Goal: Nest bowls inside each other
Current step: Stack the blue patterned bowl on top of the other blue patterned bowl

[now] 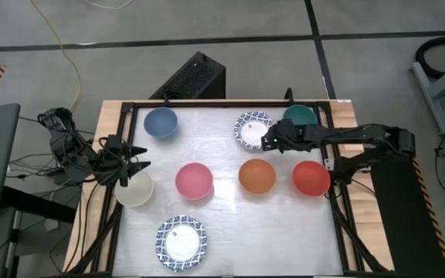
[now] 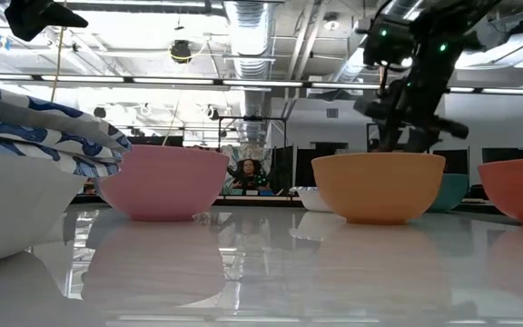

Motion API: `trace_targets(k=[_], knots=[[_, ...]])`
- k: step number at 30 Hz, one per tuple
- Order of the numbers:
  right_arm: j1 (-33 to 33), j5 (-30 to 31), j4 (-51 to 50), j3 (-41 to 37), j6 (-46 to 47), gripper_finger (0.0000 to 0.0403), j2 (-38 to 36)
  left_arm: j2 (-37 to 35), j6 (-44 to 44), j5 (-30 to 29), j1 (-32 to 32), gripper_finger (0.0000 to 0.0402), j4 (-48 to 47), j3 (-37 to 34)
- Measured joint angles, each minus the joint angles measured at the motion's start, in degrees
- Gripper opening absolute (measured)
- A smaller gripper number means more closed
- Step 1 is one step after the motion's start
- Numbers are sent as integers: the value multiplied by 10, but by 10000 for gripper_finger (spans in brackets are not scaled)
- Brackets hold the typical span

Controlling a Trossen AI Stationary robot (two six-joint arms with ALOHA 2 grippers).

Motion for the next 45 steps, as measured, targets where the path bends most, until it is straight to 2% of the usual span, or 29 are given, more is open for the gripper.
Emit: trace_targets(k=[4, 13, 18, 21, 25, 32, 38, 45], knots=[[-6, -8, 55, -5, 0, 193, 32, 0, 0, -1, 0, 274, 0, 0], [-32, -13, 76, -5, 4, 193, 115, 0, 0, 0, 0, 274, 0, 0], [-51, -15, 130, -5, -10, 193, 143, 0, 0, 1, 0, 274, 0, 0], [-68, -38, 146, -5, -16, 187, 156, 0, 0, 1, 0, 274, 0, 0], [-81, -60, 147, -5, -24, 149, 170, 0, 0, 2, 0, 274, 0, 0], [-84, -61, 150, -5, -55, 17, 149, 0, 0, 2, 0, 274, 0, 0], [-84, -77, 142, -1, -89, 11, 103, 0, 0, 2, 0, 274, 0, 0], [-77, -76, 144, 40, -118, 7, 47, 0, 0, 1, 0, 274, 0, 0]])
